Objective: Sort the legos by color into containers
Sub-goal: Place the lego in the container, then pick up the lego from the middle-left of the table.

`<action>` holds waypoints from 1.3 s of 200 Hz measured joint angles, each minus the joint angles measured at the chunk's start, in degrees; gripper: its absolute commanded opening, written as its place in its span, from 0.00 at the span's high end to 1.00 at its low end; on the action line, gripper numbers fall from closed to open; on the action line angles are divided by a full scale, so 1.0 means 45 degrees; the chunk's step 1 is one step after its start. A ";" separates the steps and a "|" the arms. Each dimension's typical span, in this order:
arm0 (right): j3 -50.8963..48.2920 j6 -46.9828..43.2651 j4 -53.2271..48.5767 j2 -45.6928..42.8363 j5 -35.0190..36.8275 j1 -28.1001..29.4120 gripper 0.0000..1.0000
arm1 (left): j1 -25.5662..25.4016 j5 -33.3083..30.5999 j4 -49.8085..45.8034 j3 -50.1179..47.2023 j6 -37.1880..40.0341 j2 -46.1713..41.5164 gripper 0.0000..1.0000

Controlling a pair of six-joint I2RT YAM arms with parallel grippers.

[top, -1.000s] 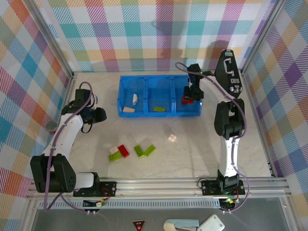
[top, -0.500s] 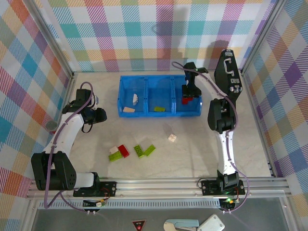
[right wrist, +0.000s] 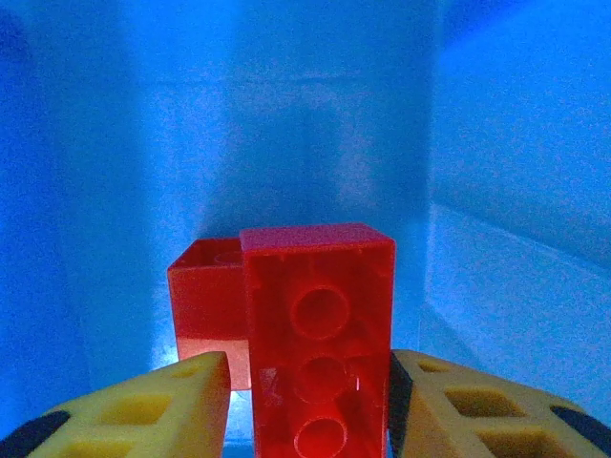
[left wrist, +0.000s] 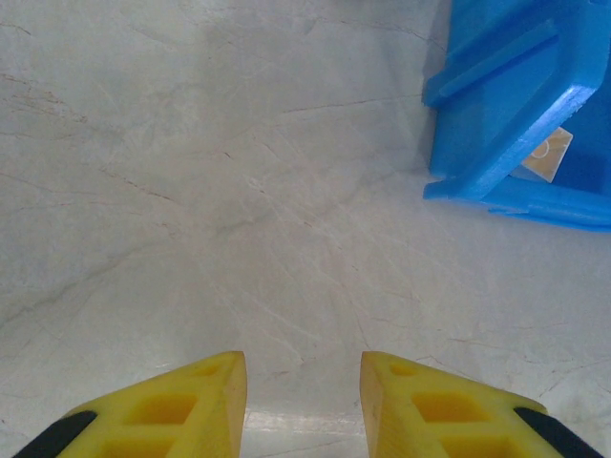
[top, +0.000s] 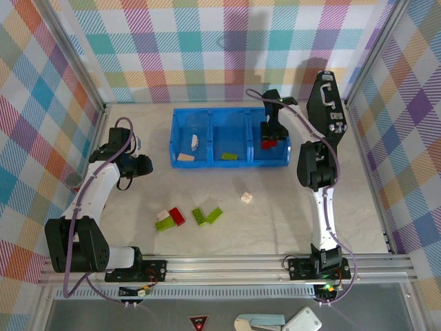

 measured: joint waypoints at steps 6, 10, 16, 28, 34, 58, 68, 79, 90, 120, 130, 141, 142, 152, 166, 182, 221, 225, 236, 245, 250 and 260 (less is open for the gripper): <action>0.0010 0.0000 -0.0005 0.0015 0.0005 0.0000 0.51 | 0.0000 0.0000 0.0000 0.0005 0.0000 0.0005 0.64; 0.0019 -0.0005 -0.0010 0.0024 0.0005 0.0000 0.51 | 0.0000 0.0000 0.0000 0.0005 0.0000 0.0010 0.64; 0.0034 0.0000 -0.0015 0.0029 0.0000 0.0000 0.50 | 0.0000 0.0000 0.0000 0.0000 0.0000 0.0015 0.64; 0.0078 0.0034 -0.0044 0.0049 0.0000 0.0000 0.49 | 0.0000 0.0000 0.0000 0.0005 0.0000 0.0024 0.64; 0.0117 0.0039 -0.0073 0.0063 0.0005 0.0000 0.48 | 0.0000 0.0000 0.0000 0.0005 0.0000 0.0024 0.64; 0.0359 0.0049 -0.0257 0.0117 0.0005 0.0000 0.46 | 0.0000 0.0000 0.0000 0.0000 0.0000 0.0029 0.64; 0.0486 0.0068 -0.0340 0.0117 0.0005 0.0000 0.46 | 0.0000 0.0000 0.0000 0.0000 0.0000 0.0044 0.64; 0.0651 0.0092 -0.0413 0.0117 0.0005 0.0000 0.45 | 0.0000 0.0000 -0.0005 0.0000 0.0000 0.0058 0.64; 0.0782 0.0097 -0.0442 0.0117 0.0010 0.0000 0.45 | 0.0000 0.0000 0.0000 0.0005 0.0000 0.0068 0.64; 0.0894 0.0160 -0.0525 0.0117 0.0005 -0.0005 0.45 | 0.0000 0.0000 0.0000 0.0005 0.0000 0.0068 0.64; 0.0903 0.0185 -0.0573 0.0117 0.0005 -0.0005 0.45 | 0.0000 0.0000 0.0000 0.0005 0.0000 0.0068 0.64; 0.0918 0.0189 -0.0607 0.0117 0.0000 -0.0005 0.44 | 0.0000 0.0000 0.0000 0.0005 0.0000 0.0068 0.64; 0.0918 0.0189 -0.0612 0.0117 0.0000 -0.0005 0.44 | 0.0000 0.0000 0.0000 0.0000 0.0000 0.0068 0.64; 0.0933 0.0189 -0.0646 0.0117 0.0000 -0.0005 0.44 | 0.0000 0.0000 0.0000 0.0005 0.0000 0.0068 0.64; 0.0937 0.0194 -0.0675 0.0117 -0.0005 -0.0005 0.44 | 0.0000 0.0000 -0.0005 0.0000 0.0000 0.0068 0.64; 0.0937 0.0204 -0.0685 0.0097 -0.0034 -0.0005 0.44 | 0.0000 0.0005 0.0000 0.0005 0.0000 0.0068 0.64; 0.0403 0.0296 -0.0763 -0.0597 -0.0238 -0.0010 0.45 | 0.0000 0.0126 0.0000 0.0005 0.0000 0.0087 0.63; 0.0287 0.0301 -0.0758 -0.0719 -0.0287 -0.0010 0.45 | 0.0000 0.0155 0.0000 0.0005 0.0000 0.0092 0.63; -0.0049 0.0340 -0.0738 -0.1161 -0.0345 -0.0010 0.45 | 0.0000 0.0238 0.0000 0.0000 -0.0005 0.0141 0.63; -0.0447 0.0393 -0.0685 -0.1583 -0.0413 -0.0010 0.45 | 0.0000 0.0325 0.0000 0.0000 -0.0005 0.0204 0.63; -0.0656 0.0432 -0.0661 -0.1807 -0.0447 -0.0010 0.45 | 0.0000 0.0345 0.0000 0.0005 -0.0005 0.0238 0.63; -0.1112 0.0529 -0.0568 -0.2263 -0.0529 -0.0010 0.45 | 0.0000 0.0432 -0.0005 0.0000 -0.0005 0.0311 0.63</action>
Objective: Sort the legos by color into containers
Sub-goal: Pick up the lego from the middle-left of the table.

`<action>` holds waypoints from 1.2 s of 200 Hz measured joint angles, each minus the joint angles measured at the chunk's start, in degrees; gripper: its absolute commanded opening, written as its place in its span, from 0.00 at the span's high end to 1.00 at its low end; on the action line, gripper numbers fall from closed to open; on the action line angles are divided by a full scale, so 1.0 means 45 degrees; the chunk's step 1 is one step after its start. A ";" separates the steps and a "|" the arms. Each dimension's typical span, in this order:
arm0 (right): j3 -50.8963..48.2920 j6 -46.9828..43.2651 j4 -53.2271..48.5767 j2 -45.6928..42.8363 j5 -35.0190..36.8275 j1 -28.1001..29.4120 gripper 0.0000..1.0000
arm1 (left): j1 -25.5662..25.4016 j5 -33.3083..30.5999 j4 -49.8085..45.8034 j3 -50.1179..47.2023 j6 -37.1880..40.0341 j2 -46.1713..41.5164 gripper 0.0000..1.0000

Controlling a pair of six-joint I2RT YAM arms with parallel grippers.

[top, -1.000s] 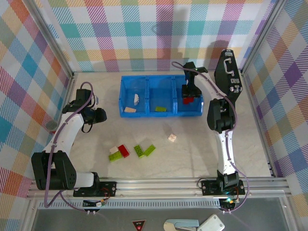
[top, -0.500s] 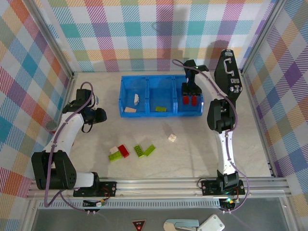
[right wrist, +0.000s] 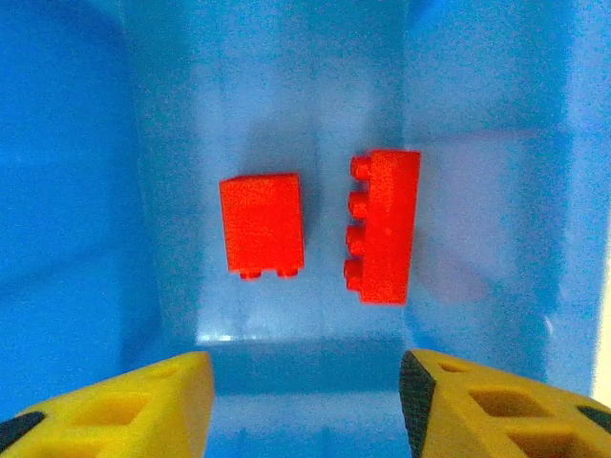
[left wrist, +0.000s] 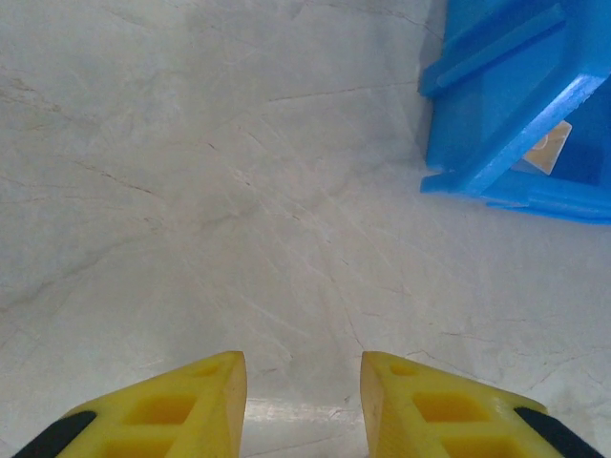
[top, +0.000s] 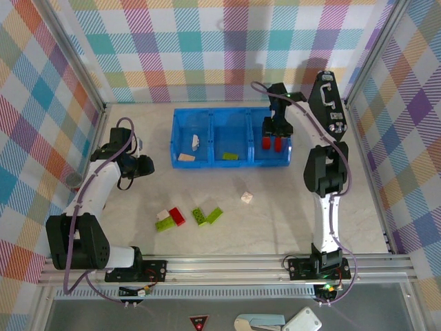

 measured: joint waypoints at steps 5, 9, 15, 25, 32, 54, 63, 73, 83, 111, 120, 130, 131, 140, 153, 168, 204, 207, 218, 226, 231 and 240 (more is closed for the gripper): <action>-0.0262 0.0044 0.0063 -0.0228 -0.0039 0.0000 0.45 | 0.0000 0.0005 0.0000 0.0005 0.0000 0.0029 0.63; -0.0500 0.0058 0.0102 -0.0432 -0.0053 0.0000 0.45 | 0.0000 0.0029 -0.0005 0.0005 0.0000 0.0053 0.63; -0.0816 0.0087 0.0146 -0.0699 -0.0097 0.0000 0.45 | 0.0000 0.0068 -0.0015 0.0005 -0.0005 0.0097 0.63; -0.1389 0.0136 0.0291 -0.1127 -0.0180 0.0005 0.45 | -0.0005 0.0112 -0.0044 0.0005 -0.0005 0.0151 0.63; -0.1787 0.0180 0.0335 -0.1409 -0.0204 0.0010 0.45 | -0.0034 0.0126 -0.0053 0.0005 -0.0005 0.0185 0.63; -0.3152 0.0350 0.0695 -0.2341 -0.0306 0.0024 0.45 | -0.0248 0.0131 -0.0282 0.0005 -0.0063 0.0233 0.62; -0.3730 0.0408 0.0821 -0.2759 -0.0345 0.0024 0.45 | -0.0403 0.0102 -0.0379 0.0010 -0.0121 0.0233 0.62; -0.4381 0.0466 0.1020 -0.3206 -0.0427 0.0024 0.45 | -0.0665 0.0092 -0.0471 0.0019 -0.0219 0.0233 0.62; -0.4959 0.0529 0.1156 -0.3657 -0.0471 0.0034 0.45 | -0.0967 0.0087 -0.0593 0.0058 -0.0306 0.0233 0.62; -0.6547 0.0733 0.1627 -0.4891 -0.0583 0.0034 0.44 | -0.1719 -0.0019 -0.0855 0.0238 -0.0699 0.0228 0.61; -0.7023 0.0772 0.1783 -0.5255 -0.0636 0.0034 0.45 | -0.1909 -0.0092 -0.0937 0.0257 -0.0865 0.0214 0.60; -0.7499 0.0821 0.1933 -0.5625 -0.0661 0.0034 0.45 | -0.2176 -0.0233 -0.1049 0.0257 -0.1069 0.0160 0.60; -0.7577 0.0826 0.1967 -0.5683 -0.0675 0.0034 0.45 | -0.2215 -0.0267 -0.1064 0.0257 -0.1103 0.0151 0.59; -0.8000 0.0869 0.2113 -0.5984 -0.0709 0.0034 0.45 | -0.2477 -0.0457 -0.1117 0.0257 -0.1302 0.0073 0.59; -0.8544 0.0952 0.2263 -0.6368 -0.0733 0.0034 0.45 | -0.2934 -0.0733 -0.1229 0.0257 -0.1642 -0.0083 0.58; -0.9117 0.1001 0.2429 -0.6732 -0.0806 0.0034 0.45 | -0.3502 -0.1054 -0.1399 0.0238 -0.2103 -0.0306 0.57; -1.0098 0.1044 0.2871 -0.7155 -0.0869 0.0034 0.45 | -0.4828 -0.1792 -0.1394 -0.0544 -0.3395 -0.1030 0.56; -1.0171 0.1044 0.2890 -0.7179 -0.0874 0.0034 0.45 | -0.4915 -0.1865 -0.1399 -0.0641 -0.3507 -0.1088 0.56; -1.0404 0.1049 0.3007 -0.7223 -0.0942 0.0034 0.45 | -0.5294 -0.2079 -0.1394 -0.1064 -0.3983 -0.1307 0.56; -1.0569 0.1054 0.3075 -0.7247 -0.0976 0.0034 0.45 | -0.5542 -0.2200 -0.1394 -0.1379 -0.4303 -0.1457 0.55; -1.0676 0.1049 0.3133 -0.7266 -0.1010 0.0034 0.45 | -0.5697 -0.2254 -0.1399 -0.1569 -0.4522 -0.1549 0.55; -1.0885 0.1054 0.3249 -0.7325 -0.1069 0.0034 0.45 | -0.5999 -0.2414 -0.1389 -0.1899 -0.4891 -0.1695 0.55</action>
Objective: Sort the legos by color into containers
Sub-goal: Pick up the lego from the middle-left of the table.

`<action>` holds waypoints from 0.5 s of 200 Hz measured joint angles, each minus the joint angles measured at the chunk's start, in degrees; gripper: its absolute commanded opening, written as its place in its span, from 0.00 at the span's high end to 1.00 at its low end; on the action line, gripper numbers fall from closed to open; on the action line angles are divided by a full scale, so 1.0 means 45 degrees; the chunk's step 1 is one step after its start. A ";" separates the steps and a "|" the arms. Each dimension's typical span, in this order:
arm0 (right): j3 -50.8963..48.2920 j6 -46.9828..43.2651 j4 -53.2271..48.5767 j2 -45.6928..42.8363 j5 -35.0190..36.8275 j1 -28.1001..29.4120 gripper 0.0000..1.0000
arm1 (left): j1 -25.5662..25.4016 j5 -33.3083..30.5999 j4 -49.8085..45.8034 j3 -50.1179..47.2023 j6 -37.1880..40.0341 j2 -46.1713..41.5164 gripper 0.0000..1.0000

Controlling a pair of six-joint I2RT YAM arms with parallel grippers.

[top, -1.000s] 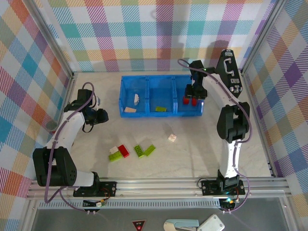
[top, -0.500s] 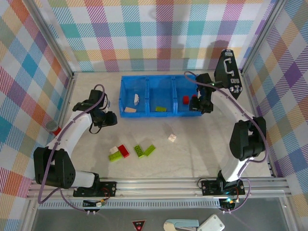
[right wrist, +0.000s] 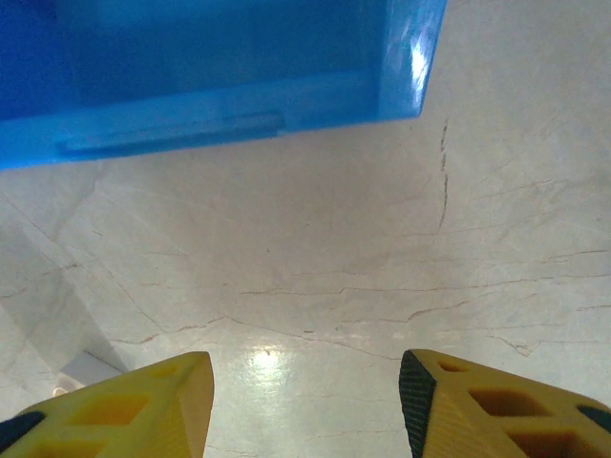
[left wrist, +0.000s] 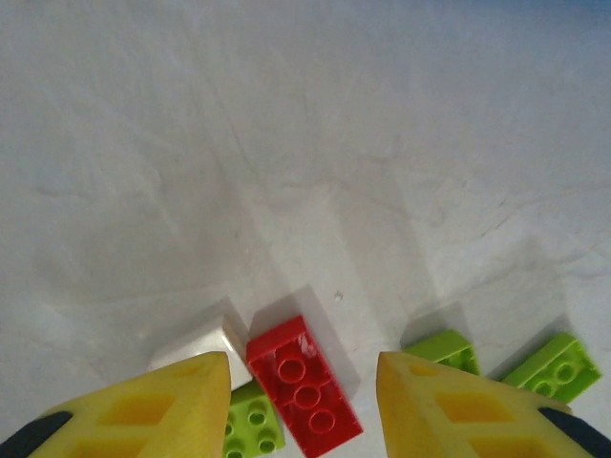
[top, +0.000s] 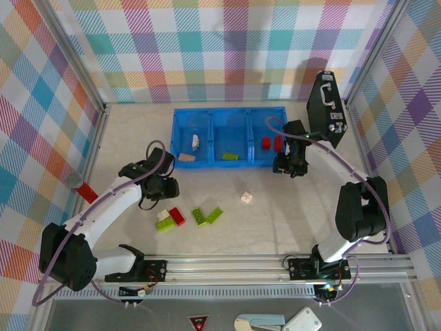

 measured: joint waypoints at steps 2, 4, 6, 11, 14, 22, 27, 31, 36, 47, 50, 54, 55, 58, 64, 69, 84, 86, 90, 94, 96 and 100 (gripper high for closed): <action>-0.0044 0.0000 0.0019 -0.0015 -0.0015 0.0000 0.45 | -0.0073 0.0000 0.0000 -0.0078 -0.0073 -0.0029 0.54; -0.0083 0.0000 0.0034 -0.0024 -0.0024 0.0000 0.45 | -0.0151 -0.0034 0.0000 -0.0146 -0.0160 -0.0063 0.54; -0.0112 0.0000 0.0044 -0.0034 -0.0034 0.0000 0.45 | -0.0194 -0.0049 0.0005 -0.0189 -0.0219 -0.0078 0.54; -0.0194 0.0000 0.0068 -0.0073 -0.0078 0.0000 0.45 | -0.0369 -0.0078 0.0000 -0.0359 -0.0418 -0.0141 0.54; -0.0238 0.0000 0.0078 -0.0092 -0.0083 0.0000 0.45 | -0.0461 -0.0107 0.0000 -0.0452 -0.0510 -0.0165 0.54; -0.0350 0.0010 0.0151 -0.0160 -0.0121 0.0000 0.45 | -0.0699 -0.0175 0.0000 -0.0656 -0.0801 -0.0223 0.54; -0.0418 0.0034 0.0199 -0.0204 -0.0126 0.0000 0.45 | -0.0850 -0.0233 0.0005 -0.0763 -0.0986 -0.0248 0.54; -0.0471 0.0039 0.0243 -0.0238 -0.0136 0.0000 0.45 | -0.0981 -0.0248 0.0010 -0.0835 -0.1141 -0.0248 0.54; -0.0515 0.0039 0.0277 -0.0272 -0.0155 0.0000 0.45 | -0.1122 -0.0316 0.0024 -0.0908 -0.1297 -0.0253 0.54; -0.0617 0.0039 0.0359 -0.0325 -0.0180 0.0000 0.44 | -0.1477 -0.0393 0.0058 -0.1020 -0.1661 -0.0253 0.53; -0.0631 0.0044 0.0369 -0.0325 -0.0185 0.0000 0.44 | -0.1588 -0.0403 0.0063 -0.1039 -0.1763 -0.0248 0.53; -0.0656 0.0044 0.0379 -0.0325 -0.0214 0.0000 0.45 | -0.1715 -0.0427 0.0063 -0.1054 -0.1860 -0.0248 0.53; -0.0661 0.0044 0.0384 -0.0325 -0.0214 0.0000 0.45 | -0.1758 -0.0423 0.0073 -0.1064 -0.1914 -0.0248 0.53; -0.0675 0.0044 0.0389 -0.0325 -0.0219 0.0000 0.45 | -0.1865 -0.0423 0.0092 -0.1069 -0.2021 -0.0243 0.53; -0.0714 0.0044 0.0418 -0.0325 -0.0219 0.0000 0.45 | -0.2059 -0.0437 0.0126 -0.1073 -0.2200 -0.0238 0.52; -0.0758 0.0044 0.0447 -0.0325 -0.0223 0.0000 0.45 | -0.2225 -0.0471 0.0185 -0.1073 -0.2365 -0.0223 0.52; -0.0840 0.0044 0.0500 -0.0325 -0.0228 0.0000 0.45 | -0.2725 -0.0559 0.0471 -0.1069 -0.2900 -0.0107 0.51; -0.0850 0.0044 0.0505 -0.0325 -0.0228 0.0000 0.45 | -0.2793 -0.0583 0.0510 -0.1069 -0.2968 -0.0087 0.51; -0.0865 0.0044 0.0515 -0.0330 -0.0228 0.0000 0.45 | -0.2919 -0.0617 0.0602 -0.1069 -0.3099 -0.0019 0.51; -0.0874 0.0044 0.0520 -0.0335 -0.0228 0.0000 0.44 | -0.3031 -0.0651 0.0661 -0.1069 -0.3215 0.0044 0.51; -0.0884 0.0044 0.0529 -0.0340 -0.0228 0.0000 0.45 | -0.3089 -0.0661 0.0704 -0.1069 -0.3293 0.0078 0.51; -0.0899 0.0044 0.0539 -0.0350 -0.0228 0.0000 0.45 | -0.3201 -0.0670 0.0772 -0.1069 -0.3405 0.0155 0.50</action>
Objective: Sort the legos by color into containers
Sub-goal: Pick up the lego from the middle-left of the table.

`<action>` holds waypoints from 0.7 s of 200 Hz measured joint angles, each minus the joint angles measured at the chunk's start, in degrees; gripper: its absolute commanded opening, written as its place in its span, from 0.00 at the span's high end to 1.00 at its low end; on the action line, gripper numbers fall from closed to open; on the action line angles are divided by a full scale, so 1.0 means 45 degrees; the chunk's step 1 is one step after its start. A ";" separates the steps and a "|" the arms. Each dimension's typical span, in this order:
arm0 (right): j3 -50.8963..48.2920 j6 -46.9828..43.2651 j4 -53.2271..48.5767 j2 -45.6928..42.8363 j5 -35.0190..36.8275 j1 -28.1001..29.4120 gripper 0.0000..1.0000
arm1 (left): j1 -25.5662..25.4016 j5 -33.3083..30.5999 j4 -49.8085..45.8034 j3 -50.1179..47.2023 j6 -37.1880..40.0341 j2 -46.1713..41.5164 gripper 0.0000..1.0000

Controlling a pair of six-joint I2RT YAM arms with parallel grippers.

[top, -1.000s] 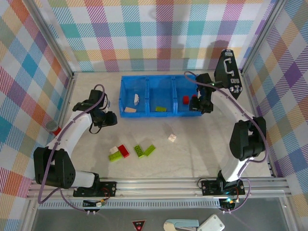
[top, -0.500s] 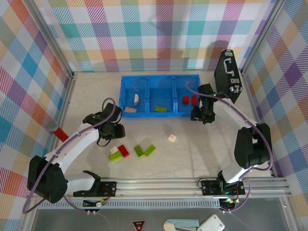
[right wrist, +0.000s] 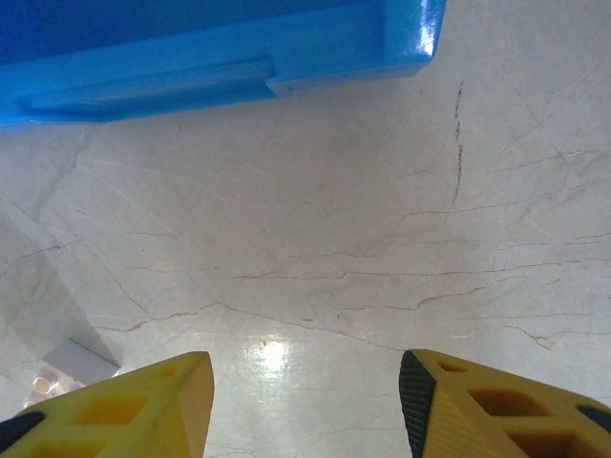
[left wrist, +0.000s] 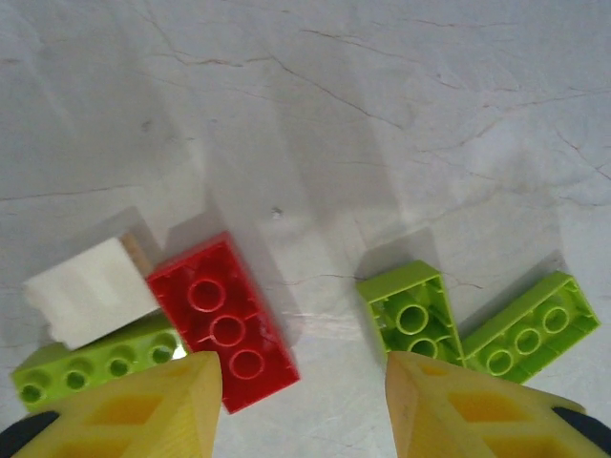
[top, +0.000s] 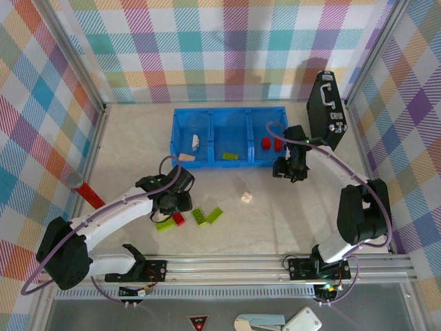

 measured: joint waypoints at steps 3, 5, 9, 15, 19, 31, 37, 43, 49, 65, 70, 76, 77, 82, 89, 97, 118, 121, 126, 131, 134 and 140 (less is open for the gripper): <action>-0.0015 0.0000 0.0024 -0.0024 -0.0005 0.0000 0.45 | -0.0087 -0.0044 0.0039 0.0010 -0.0083 0.0058 0.50; -0.0024 0.0000 0.0029 -0.0039 0.0000 0.0000 0.45 | -0.0165 -0.0068 0.0063 0.0024 -0.0160 0.0117 0.50; -0.0053 0.0000 0.0034 -0.0073 0.0000 0.0000 0.45 | -0.0291 -0.0126 0.0102 0.0049 -0.0282 0.0219 0.50; -0.0083 0.0000 0.0034 -0.0126 0.0000 0.0000 0.45 | -0.0481 -0.0185 0.0185 0.0092 -0.0437 0.0389 0.49; -0.0107 0.0000 0.0039 -0.0180 0.0005 0.0000 0.45 | -0.0617 -0.0214 0.0257 0.0131 -0.0559 0.0534 0.49; -0.0155 0.0000 0.0034 -0.0291 0.0005 0.0000 0.45 | -0.0923 -0.0316 0.0340 0.0316 -0.0811 0.0962 0.48; -0.0165 0.0000 0.0034 -0.0330 0.0010 0.0000 0.45 | -0.1049 -0.0364 0.0389 0.0413 -0.0947 0.1185 0.47; -0.0175 0.0000 0.0039 -0.0359 0.0010 0.0000 0.45 | -0.1151 -0.0413 0.0413 0.0500 -0.1039 0.1370 0.47; -0.0185 0.0000 0.0039 -0.0384 0.0010 0.0000 0.45 | -0.1258 -0.0437 0.0457 0.0588 -0.1166 0.1564 0.47; -0.0253 0.0000 0.0063 -0.0447 0.0015 0.0000 0.45 | -0.1501 -0.0515 0.0695 0.0748 -0.1404 0.2006 0.43; -0.0296 -0.0005 0.0078 -0.0466 0.0015 0.0000 0.45 | -0.1559 -0.0515 0.0753 0.0787 -0.1501 0.2108 0.43; -0.0330 -0.0005 0.0073 -0.0486 0.0015 0.0000 0.45 | -0.1617 -0.0510 0.0831 0.0811 -0.1603 0.2229 0.42; -0.0335 0.0000 0.0073 -0.0486 0.0019 0.0000 0.45 | -0.1622 -0.0515 0.0835 0.0811 -0.1613 0.2244 0.42; -0.0364 -0.0005 0.0078 -0.0500 0.0015 0.0000 0.45 | -0.1671 -0.0510 0.0937 0.0816 -0.1681 0.2351 0.41; -0.0384 -0.0005 0.0078 -0.0510 0.0019 0.0000 0.45 | -0.1739 -0.0505 0.1025 0.0826 -0.1787 0.2516 0.40; -0.0389 -0.0005 0.0073 -0.0515 0.0019 0.0000 0.45 | -0.1797 -0.0500 0.1117 0.0826 -0.1909 0.2720 0.39; -0.0389 -0.0005 0.0078 -0.0549 0.0039 0.0000 0.45 | -0.1962 -0.0461 0.1404 0.0835 -0.2074 0.3259 0.39; -0.0389 -0.0010 0.0078 -0.0549 0.0053 0.0000 0.45 | -0.1982 -0.0457 0.1433 0.0835 -0.2118 0.3327 0.39; -0.0389 -0.0010 0.0078 -0.0549 0.0068 0.0000 0.45 | -0.2021 -0.0427 0.1486 0.0835 -0.2166 0.3458 0.39; -0.0389 -0.0010 0.0078 -0.0549 0.0083 0.0000 0.45 | -0.2055 -0.0403 0.1545 0.0835 -0.2210 0.3570 0.39; -0.0393 -0.0010 0.0078 -0.0549 0.0112 0.0000 0.45 | -0.2074 -0.0398 0.1564 0.0835 -0.2229 0.3628 0.38; -0.0403 -0.0010 0.0083 -0.0549 0.0131 0.0000 0.45 | -0.2118 -0.0393 0.1637 0.0835 -0.2278 0.3755 0.38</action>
